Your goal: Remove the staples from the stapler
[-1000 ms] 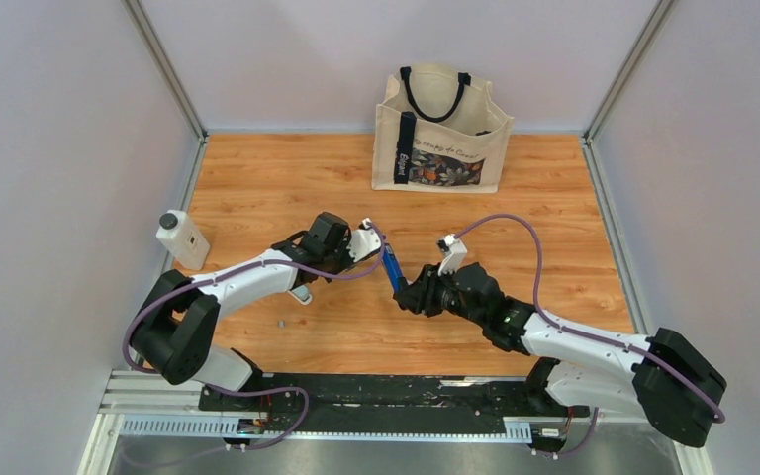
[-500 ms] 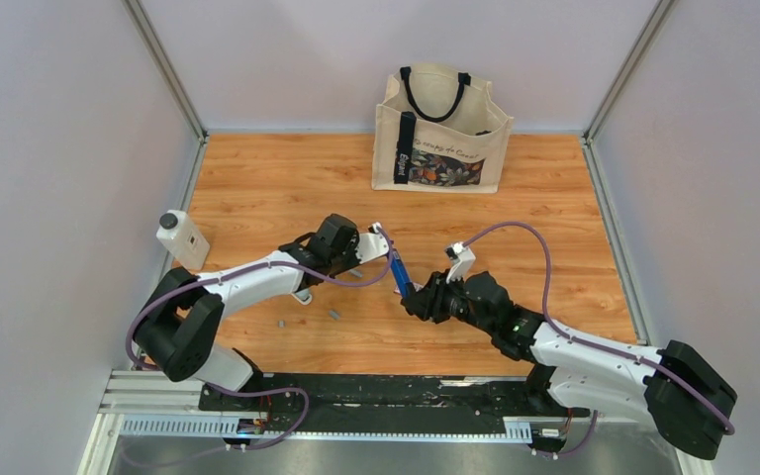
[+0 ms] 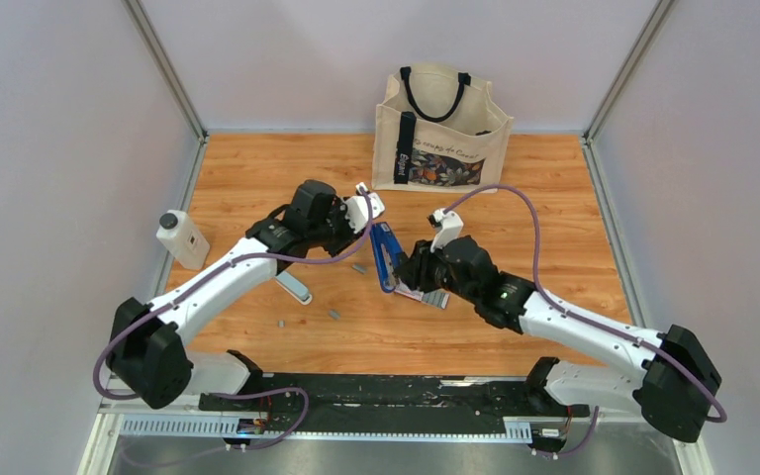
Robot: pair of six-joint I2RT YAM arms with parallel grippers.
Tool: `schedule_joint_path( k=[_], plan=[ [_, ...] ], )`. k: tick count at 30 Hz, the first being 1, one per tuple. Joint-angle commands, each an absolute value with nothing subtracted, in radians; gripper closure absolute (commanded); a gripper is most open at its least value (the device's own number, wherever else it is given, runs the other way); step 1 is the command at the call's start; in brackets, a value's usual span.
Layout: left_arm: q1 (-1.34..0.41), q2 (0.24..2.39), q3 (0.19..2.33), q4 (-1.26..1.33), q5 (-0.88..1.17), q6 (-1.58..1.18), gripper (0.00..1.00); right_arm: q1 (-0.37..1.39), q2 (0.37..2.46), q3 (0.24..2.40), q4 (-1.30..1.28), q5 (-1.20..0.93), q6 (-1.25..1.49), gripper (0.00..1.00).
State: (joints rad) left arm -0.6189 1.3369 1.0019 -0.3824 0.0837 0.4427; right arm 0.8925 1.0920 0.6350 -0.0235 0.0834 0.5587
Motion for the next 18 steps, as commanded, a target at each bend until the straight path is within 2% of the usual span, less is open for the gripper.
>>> schedule_joint_path(
  k=[1, 7, 13, 18],
  plan=[
    [-0.592, 1.261, 1.063, -0.508, 0.296, 0.371, 0.55, 0.856, 1.124, 0.822, 0.032, 0.14, 0.456, 1.0],
    [-0.552, 1.183, 1.058, -0.54, 0.318, 0.348, 0.54, 0.812, 1.222, 1.002, -0.023, 0.107, 0.381, 1.0],
    [-0.532, 1.148, 1.011, -0.604, 0.296, 0.416, 0.53, 0.769, 1.442, 1.152, -0.11, 0.064, 0.287, 1.0],
    [-0.532, 1.082, 0.945, -0.655, 0.298, 0.543, 0.4, 0.753, 1.669, 1.284, -0.213, 0.066, 0.187, 1.0]
  ],
)
